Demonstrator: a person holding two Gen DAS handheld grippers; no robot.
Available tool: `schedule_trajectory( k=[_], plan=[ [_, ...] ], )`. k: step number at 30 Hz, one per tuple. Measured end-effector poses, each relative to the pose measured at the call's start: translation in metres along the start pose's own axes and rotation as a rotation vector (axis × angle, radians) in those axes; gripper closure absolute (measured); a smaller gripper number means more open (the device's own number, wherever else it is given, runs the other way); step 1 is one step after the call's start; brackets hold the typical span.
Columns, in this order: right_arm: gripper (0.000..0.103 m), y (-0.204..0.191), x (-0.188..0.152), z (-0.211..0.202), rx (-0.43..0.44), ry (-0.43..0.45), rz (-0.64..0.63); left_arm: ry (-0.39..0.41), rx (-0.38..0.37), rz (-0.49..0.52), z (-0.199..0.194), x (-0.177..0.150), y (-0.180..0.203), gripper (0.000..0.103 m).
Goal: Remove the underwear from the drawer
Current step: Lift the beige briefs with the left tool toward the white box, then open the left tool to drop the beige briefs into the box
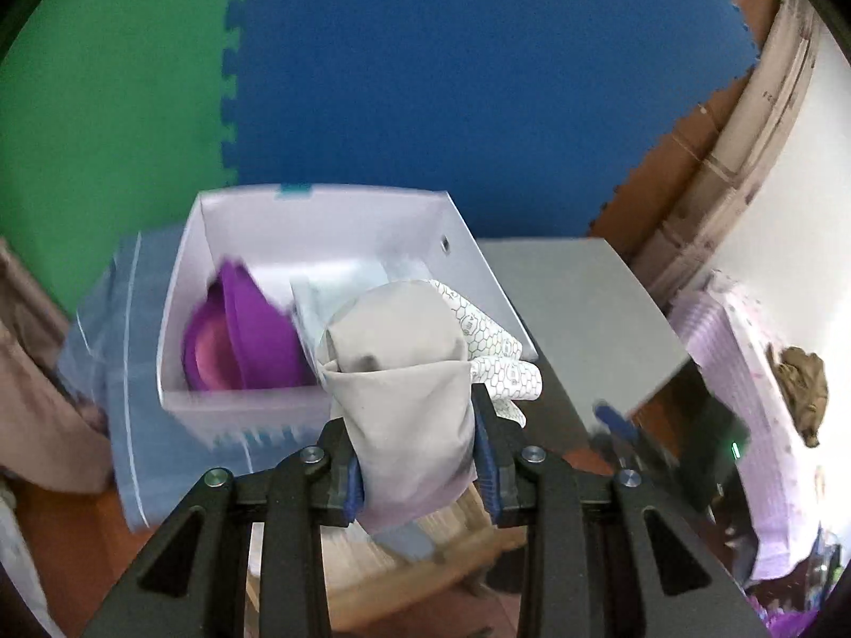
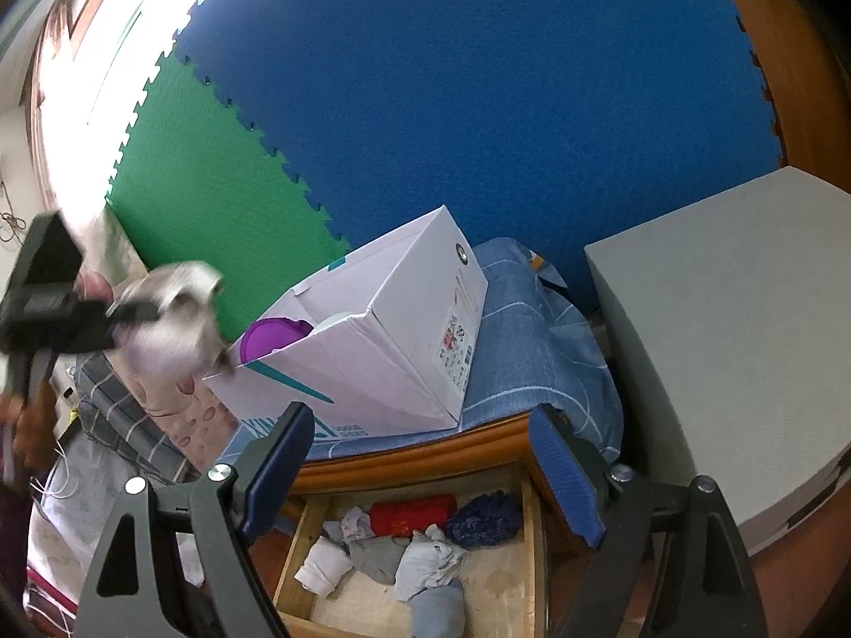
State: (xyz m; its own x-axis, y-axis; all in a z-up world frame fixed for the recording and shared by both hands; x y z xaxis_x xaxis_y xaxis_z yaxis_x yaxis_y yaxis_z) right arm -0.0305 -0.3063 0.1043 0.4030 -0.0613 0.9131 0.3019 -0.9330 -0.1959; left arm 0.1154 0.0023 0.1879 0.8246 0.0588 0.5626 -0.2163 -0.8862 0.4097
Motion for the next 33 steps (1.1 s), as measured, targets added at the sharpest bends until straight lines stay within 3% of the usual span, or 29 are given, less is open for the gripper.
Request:
schedule_trajectory(
  k=[5, 11, 20, 25, 27, 28, 33],
  plan=[
    [0.018, 0.001, 0.000, 0.000, 0.009, -0.002, 0.002, 0.010, 0.101, 0.007, 0.042, 0.052, -0.007, 0.072],
    [0.018, 0.004, 0.000, -0.001, 0.019, -0.007, 0.007, -0.011, 0.207, -0.056, 0.096, 0.095, -0.050, 0.072],
    [0.018, 0.008, 0.000, 0.003, 0.021, -0.026, 0.017, -0.023, 0.259, -0.147, 0.146, 0.119, -0.101, 0.066],
    [0.018, 0.006, 0.000, 0.006, 0.019, -0.038, 0.011, -0.011, 0.250, -0.191, 0.152, 0.123, -0.113, 0.051],
    [0.018, 0.005, 0.000, 0.007, 0.017, -0.043, 0.009, 0.000, 0.268, -0.190, 0.149, 0.125, -0.112, 0.029],
    [0.018, 0.004, 0.000, 0.007, 0.016, -0.045, 0.007, 0.008, 0.282, -0.189, 0.145, 0.125, -0.110, 0.024],
    [0.018, 0.001, -0.001, 0.011, 0.012, -0.070, -0.009, 0.133, 0.299, -0.134, 0.107, 0.114, -0.092, 0.018]
  ],
)
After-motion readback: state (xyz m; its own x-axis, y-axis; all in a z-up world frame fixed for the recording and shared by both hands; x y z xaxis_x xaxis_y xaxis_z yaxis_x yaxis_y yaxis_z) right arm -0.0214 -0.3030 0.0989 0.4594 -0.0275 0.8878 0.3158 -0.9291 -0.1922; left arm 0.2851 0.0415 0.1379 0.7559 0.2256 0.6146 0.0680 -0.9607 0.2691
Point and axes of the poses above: each gripper's, at about its wrist camera, not at the fingertips, and z roughly the way its jaws point, y to its right, x to its top, the point moved 1 cm from there along z, roughly the way its jaws point, and after that the axes turned 12 degrees about -z, right-handed, at the moved point
